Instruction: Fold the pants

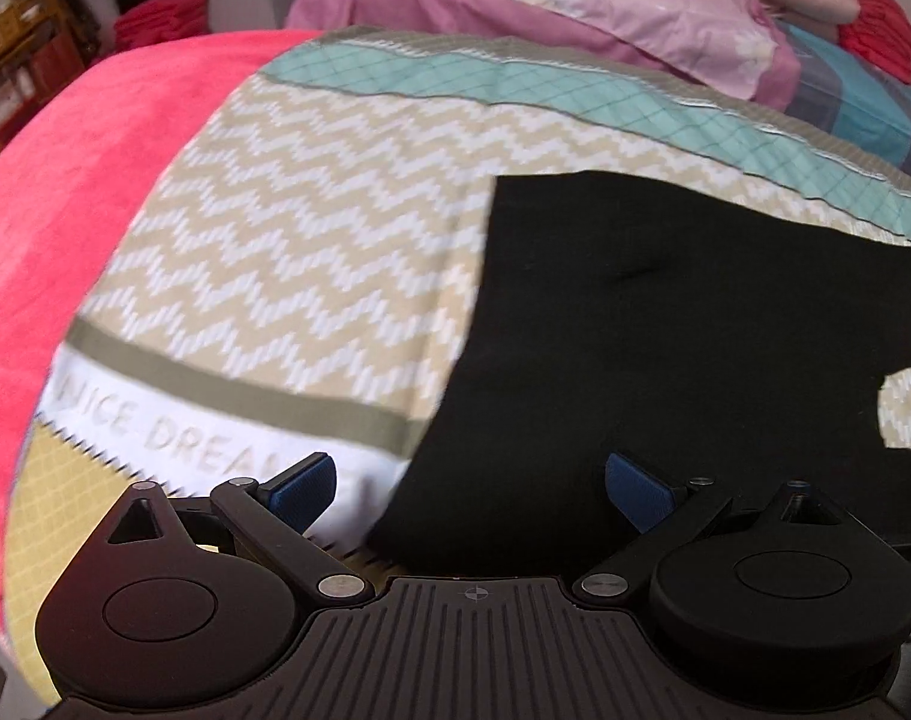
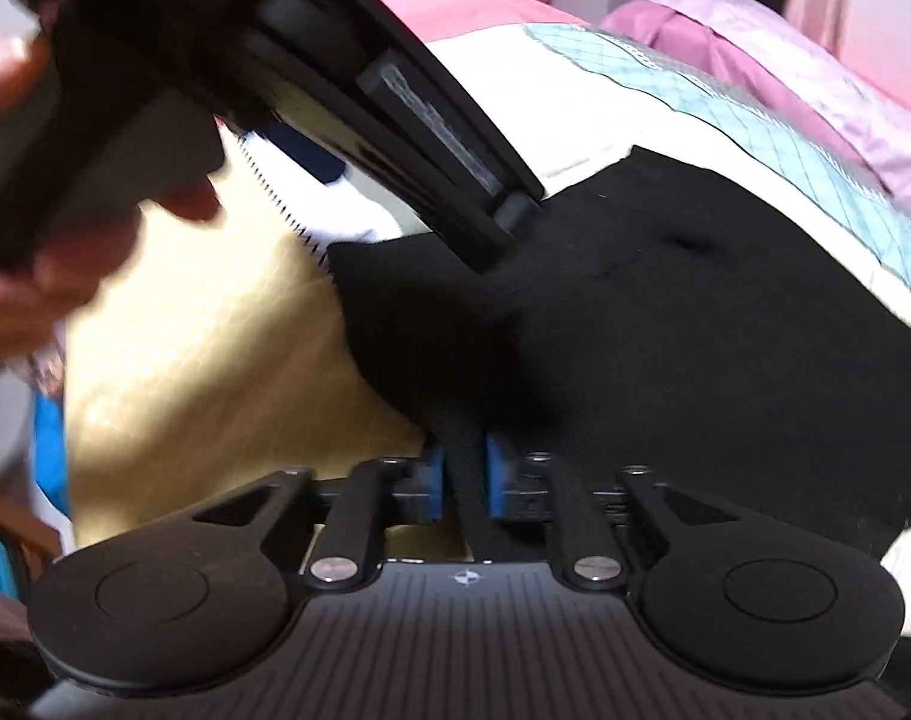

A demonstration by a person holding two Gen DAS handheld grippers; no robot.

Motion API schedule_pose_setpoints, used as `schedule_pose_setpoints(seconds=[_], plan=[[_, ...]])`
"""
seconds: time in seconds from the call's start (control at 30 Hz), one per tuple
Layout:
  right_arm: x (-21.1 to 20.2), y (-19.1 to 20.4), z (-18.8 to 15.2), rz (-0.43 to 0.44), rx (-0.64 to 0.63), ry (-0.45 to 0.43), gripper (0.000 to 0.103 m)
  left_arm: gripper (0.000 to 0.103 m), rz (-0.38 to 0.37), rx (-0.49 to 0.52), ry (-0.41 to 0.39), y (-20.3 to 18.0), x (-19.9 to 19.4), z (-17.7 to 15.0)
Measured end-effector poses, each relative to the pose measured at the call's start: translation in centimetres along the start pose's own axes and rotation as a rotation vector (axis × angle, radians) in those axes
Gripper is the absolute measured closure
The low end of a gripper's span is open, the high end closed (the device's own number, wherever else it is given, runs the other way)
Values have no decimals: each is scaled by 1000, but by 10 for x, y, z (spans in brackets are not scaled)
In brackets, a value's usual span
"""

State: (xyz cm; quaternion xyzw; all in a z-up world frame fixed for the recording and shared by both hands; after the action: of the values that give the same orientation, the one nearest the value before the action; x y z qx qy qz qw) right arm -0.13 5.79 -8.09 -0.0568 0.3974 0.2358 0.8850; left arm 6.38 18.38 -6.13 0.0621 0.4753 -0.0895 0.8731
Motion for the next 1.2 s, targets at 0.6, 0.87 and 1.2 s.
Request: schedule_pose_setpoints(seconds=[0.6,0.87,1.2], plan=[[-189,-186,-180,-705,717,44,78,0,40,127,116,-33,34,-17],[-225,-173,-198,-568,893,-70,69,0,62,107,159,-34,35,-11],[-298,-257,-270,-978,1328,-278,32,0,24,205,46,-85,3,3]])
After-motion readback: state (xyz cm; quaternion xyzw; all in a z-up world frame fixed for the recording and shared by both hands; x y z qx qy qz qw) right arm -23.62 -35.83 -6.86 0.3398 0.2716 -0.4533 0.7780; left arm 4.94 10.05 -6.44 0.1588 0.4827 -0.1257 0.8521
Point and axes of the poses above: each gripper's, at about its wrist camera, not at the fingertips, and x roughly the way its jaws point, y to its left, z to its top, the point moved 1 cm from there along x, roughly the way its jaws point, and after that the axes turned 4 degrees about -y, right-handed, at the moved point
